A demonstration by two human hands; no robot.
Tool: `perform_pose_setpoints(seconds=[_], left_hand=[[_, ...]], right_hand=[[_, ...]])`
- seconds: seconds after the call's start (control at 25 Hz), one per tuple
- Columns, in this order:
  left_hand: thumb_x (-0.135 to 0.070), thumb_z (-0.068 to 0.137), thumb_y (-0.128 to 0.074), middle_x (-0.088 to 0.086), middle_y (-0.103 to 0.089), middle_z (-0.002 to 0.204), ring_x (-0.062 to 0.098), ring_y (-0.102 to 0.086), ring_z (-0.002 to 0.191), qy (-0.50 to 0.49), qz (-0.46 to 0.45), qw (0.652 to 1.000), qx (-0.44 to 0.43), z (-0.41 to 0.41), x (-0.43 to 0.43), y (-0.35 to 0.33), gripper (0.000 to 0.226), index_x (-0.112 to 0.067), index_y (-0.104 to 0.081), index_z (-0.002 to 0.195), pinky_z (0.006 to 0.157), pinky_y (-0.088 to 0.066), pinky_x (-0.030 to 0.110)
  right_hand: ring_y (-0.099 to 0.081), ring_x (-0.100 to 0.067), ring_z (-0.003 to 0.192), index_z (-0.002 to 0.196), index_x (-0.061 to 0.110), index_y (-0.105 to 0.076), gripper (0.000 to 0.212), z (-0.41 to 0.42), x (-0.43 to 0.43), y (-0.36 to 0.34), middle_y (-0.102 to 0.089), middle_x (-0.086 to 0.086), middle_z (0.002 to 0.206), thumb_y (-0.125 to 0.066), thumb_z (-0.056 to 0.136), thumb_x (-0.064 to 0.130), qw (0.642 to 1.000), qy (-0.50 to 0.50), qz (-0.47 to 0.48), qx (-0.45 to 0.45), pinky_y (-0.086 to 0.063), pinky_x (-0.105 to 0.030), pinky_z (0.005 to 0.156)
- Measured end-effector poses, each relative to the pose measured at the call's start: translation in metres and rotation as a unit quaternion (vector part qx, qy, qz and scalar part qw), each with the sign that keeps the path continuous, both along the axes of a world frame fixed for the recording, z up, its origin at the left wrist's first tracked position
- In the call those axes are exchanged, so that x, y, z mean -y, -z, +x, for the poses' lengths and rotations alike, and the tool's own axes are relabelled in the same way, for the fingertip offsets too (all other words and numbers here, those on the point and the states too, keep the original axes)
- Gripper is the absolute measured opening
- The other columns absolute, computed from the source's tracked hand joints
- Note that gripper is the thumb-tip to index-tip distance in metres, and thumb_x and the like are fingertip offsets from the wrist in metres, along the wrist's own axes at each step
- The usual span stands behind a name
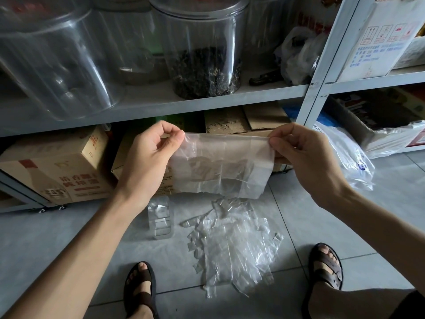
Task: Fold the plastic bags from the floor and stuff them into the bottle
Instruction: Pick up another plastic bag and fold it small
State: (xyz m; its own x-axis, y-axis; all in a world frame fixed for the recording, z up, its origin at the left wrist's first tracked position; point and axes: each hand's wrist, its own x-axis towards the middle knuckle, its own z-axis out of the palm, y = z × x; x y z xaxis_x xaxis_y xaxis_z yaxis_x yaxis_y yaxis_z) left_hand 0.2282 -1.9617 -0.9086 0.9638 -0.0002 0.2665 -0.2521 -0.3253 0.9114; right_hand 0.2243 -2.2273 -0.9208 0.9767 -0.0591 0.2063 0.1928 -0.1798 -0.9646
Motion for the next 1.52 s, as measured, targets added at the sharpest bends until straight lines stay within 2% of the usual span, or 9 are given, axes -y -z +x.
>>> perform_pose_setpoints(seconds=[0.08, 0.24, 0.36, 0.48, 0.68, 0.8, 0.88, 1.12, 1.52], left_hand=[[-0.034, 0.098, -0.056, -0.014, -0.057, 0.072, 0.012, -0.051, 0.075, 0.017, -0.003, 1.0, -0.007, 0.0, -0.001, 0.001, 0.015, -0.027, -0.061, 0.086, 0.071, -0.042, 0.037], [-0.026, 0.104, -0.051, -0.021, -0.049, 0.065, 0.001, -0.042, 0.062, 0.013, 0.019, 1.0, 0.02, -0.001, 0.003, 0.002, 0.016, -0.024, -0.057, 0.089, 0.061, -0.035, 0.021], [-0.025, 0.104, -0.05, -0.021, -0.05, 0.07, 0.0, -0.045, 0.069, 0.002, -0.005, 1.0, 0.018, 0.0, 0.003, 0.003, 0.016, -0.024, -0.056, 0.089, 0.071, -0.038, 0.02], [-0.027, 0.103, -0.051, -0.015, -0.051, 0.075, 0.008, -0.049, 0.078, 0.005, -0.051, 0.999, -0.008, 0.002, 0.002, 0.001, 0.018, -0.022, -0.057, 0.087, 0.082, -0.044, 0.033], [-0.026, 0.104, -0.051, 0.01, -0.063, 0.08, 0.042, -0.072, 0.082, 0.022, -0.206, 0.97, -0.129, 0.002, 0.003, 0.0, 0.021, -0.013, -0.052, 0.087, 0.073, -0.059, 0.053], [-0.037, 0.091, -0.069, 0.022, -0.069, 0.112, 0.041, -0.066, 0.105, 0.035, -0.228, 0.948, -0.219, 0.002, -0.004, -0.001, 0.042, -0.001, -0.064, 0.111, 0.099, -0.045, 0.069], [-0.036, 0.083, -0.074, 0.028, -0.064, 0.125, 0.043, -0.064, 0.11, 0.065, -0.228, 0.931, -0.278, 0.0, -0.005, -0.004, 0.061, 0.005, -0.059, 0.126, 0.096, -0.049, 0.065], [-0.021, 0.09, -0.061, 0.026, -0.07, 0.114, 0.035, -0.073, 0.094, 0.145, -0.173, 0.918, -0.325, -0.002, -0.01, -0.003, 0.041, 0.007, -0.064, 0.119, 0.071, -0.064, 0.04], [-0.048, 0.103, -0.029, 0.014, -0.066, 0.13, 0.033, -0.062, 0.123, 0.205, -0.147, 0.903, -0.348, -0.003, 0.003, -0.003, 0.053, -0.02, -0.052, 0.142, 0.1, -0.051, 0.051]], right_hand=[[-0.069, -0.019, 0.073, 0.086, 0.014, -0.067, 0.018, -0.001, 0.0, -0.001, -0.069, -0.012, 0.079, -0.06, 0.095, 0.0, 1.0, -0.004, 0.012, -0.006, -0.059, -0.03, 0.067], [-0.068, -0.02, 0.078, 0.093, 0.011, -0.064, 0.004, -0.003, 0.0, -0.004, -0.065, -0.014, 0.086, -0.061, 0.096, 0.011, 0.996, -0.042, 0.073, -0.035, -0.059, -0.038, 0.076], [-0.071, -0.025, 0.095, 0.11, 0.002, -0.065, 0.031, -0.008, -0.004, -0.001, -0.072, -0.012, 0.103, -0.065, 0.086, 0.022, 0.971, -0.131, 0.157, -0.125, -0.059, -0.037, 0.086], [-0.07, -0.029, 0.103, 0.114, -0.004, -0.067, 0.042, -0.012, -0.011, 0.004, -0.072, -0.017, 0.112, -0.066, 0.084, 0.025, 0.95, -0.178, 0.156, -0.203, -0.058, -0.036, 0.089], [-0.069, -0.021, 0.079, 0.106, -0.01, -0.065, 0.042, -0.009, -0.012, 0.005, -0.072, -0.013, 0.09, -0.069, 0.08, 0.022, 0.95, -0.142, 0.156, -0.231, -0.062, -0.034, 0.077], [-0.067, -0.016, 0.069, 0.102, -0.006, -0.065, 0.03, -0.007, -0.01, 0.005, -0.07, -0.011, 0.082, -0.065, 0.085, 0.019, 0.949, -0.121, 0.168, -0.238, -0.061, -0.027, 0.066], [-0.065, -0.014, 0.065, 0.092, 0.0, -0.066, 0.017, -0.006, -0.008, 0.004, -0.067, -0.009, 0.079, -0.062, 0.09, 0.016, 0.95, -0.105, 0.176, -0.237, -0.059, -0.025, 0.062], [-0.065, -0.01, 0.061, 0.084, 0.007, -0.066, 0.018, -0.004, -0.001, -0.001, -0.068, -0.002, 0.073, -0.057, 0.098, 0.013, 0.955, -0.08, 0.178, -0.223, -0.055, -0.021, 0.058], [-0.066, -0.011, 0.068, 0.091, 0.006, -0.067, 0.016, -0.004, -0.001, -0.001, -0.069, -0.004, 0.08, -0.055, 0.098, 0.014, 0.963, -0.08, 0.157, -0.204, -0.057, -0.023, 0.063]])
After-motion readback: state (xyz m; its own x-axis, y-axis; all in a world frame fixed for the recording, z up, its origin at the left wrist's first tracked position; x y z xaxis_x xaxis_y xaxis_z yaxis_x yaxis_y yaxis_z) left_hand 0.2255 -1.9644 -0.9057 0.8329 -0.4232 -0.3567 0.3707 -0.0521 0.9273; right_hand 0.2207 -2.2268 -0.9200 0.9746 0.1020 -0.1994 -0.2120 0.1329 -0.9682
